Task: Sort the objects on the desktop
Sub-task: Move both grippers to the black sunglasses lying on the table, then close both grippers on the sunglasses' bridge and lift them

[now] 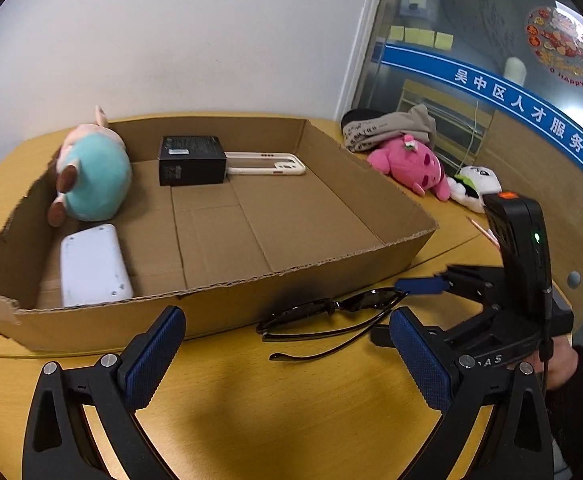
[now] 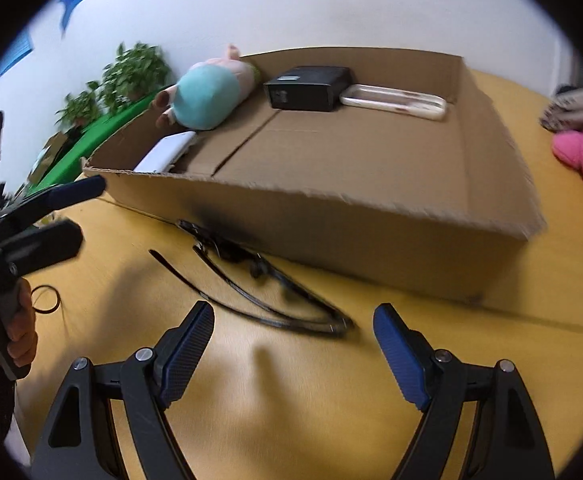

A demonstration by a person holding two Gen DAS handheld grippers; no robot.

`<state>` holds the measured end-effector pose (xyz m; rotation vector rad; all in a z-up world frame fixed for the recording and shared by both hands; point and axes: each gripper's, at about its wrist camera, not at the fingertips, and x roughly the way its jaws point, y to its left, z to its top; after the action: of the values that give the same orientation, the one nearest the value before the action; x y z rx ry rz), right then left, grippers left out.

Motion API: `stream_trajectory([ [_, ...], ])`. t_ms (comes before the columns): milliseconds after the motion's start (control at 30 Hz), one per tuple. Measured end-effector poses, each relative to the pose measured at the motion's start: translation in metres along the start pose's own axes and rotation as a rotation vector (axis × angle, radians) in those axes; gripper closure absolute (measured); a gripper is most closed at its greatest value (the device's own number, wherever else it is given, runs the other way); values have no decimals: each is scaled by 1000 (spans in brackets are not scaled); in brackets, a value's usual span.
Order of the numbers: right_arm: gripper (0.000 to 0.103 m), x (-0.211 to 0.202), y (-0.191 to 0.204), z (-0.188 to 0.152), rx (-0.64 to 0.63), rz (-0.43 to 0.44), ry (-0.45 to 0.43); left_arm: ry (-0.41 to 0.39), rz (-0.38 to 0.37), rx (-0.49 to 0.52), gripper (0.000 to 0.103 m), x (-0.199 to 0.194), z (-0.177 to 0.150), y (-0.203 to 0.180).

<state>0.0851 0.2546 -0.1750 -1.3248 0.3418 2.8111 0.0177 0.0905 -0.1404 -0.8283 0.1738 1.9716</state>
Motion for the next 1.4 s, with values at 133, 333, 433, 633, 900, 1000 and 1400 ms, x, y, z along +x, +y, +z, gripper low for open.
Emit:
stream_trajectory([
  [133, 21, 14, 7, 4, -49, 75, 42, 15, 2, 6, 0, 5, -4, 1],
  [333, 21, 3, 43, -18, -99, 201, 86, 50, -31, -88, 0, -4, -13, 17],
  [433, 21, -4, 58, -30, -106, 188, 76, 87, -94, -187, 0, -7, -20, 26],
  [633, 28, 7, 69, -30, -79, 89, 63, 175, -161, -334, 0, 11, -25, 28],
  [900, 75, -7, 84, -51, 19, -17, 25, 285, -171, -426, 16, 47, -28, 21],
  [1000, 75, -13, 96, -62, 38, -52, 4, 287, -158, -413, 27, 50, -31, 16],
  [1400, 77, -17, 126, -76, 9, -121, -12, 310, -135, -398, 57, 50, -34, 12],
])
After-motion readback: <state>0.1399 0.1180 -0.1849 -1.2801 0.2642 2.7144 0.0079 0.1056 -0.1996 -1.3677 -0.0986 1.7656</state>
